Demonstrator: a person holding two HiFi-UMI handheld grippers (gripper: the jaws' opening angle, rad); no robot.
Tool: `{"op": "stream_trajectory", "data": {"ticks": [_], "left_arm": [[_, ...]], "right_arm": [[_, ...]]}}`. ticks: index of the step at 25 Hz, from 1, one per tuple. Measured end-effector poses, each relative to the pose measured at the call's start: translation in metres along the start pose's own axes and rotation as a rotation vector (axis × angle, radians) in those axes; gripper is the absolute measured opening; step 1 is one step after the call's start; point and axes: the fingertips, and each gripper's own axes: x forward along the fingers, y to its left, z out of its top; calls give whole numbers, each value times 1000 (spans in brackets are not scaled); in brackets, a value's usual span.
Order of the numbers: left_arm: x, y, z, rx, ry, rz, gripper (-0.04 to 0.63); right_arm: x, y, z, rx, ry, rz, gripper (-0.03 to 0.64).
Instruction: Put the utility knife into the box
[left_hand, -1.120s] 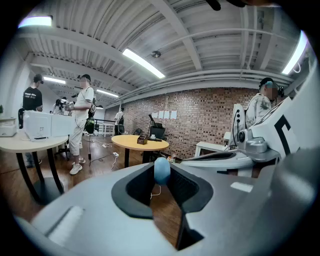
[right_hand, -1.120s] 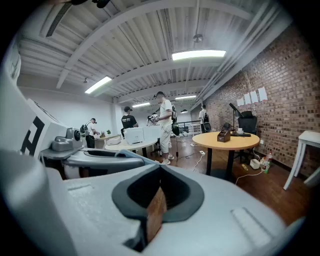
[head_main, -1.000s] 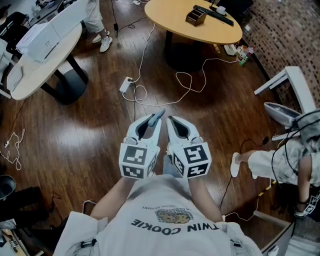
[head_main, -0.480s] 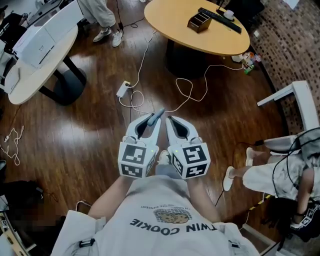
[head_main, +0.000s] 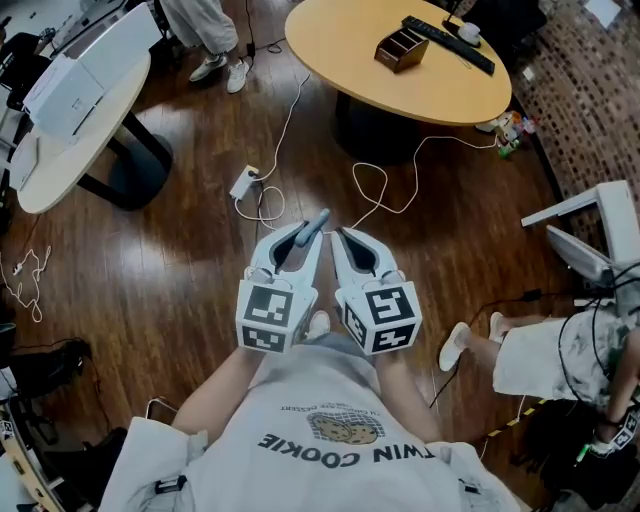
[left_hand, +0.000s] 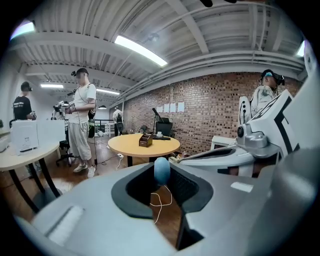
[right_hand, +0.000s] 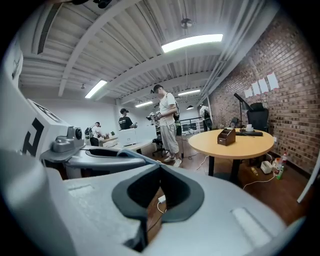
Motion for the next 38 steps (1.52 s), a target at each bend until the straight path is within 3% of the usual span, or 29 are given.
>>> {"op": "stream_trajectory", "data": {"ticks": [10,18,38], "left_arm": [[57,9,11,12,20,-14,74],[96,41,12,11,27,-50,74],[204,202,52,36,36,-263,74]], "right_arm": [[32,-46,12,17,-4,-6,2],[75,-65,19,27,3,-40,2],[252,-87,89,63,15,-250,2]]}}
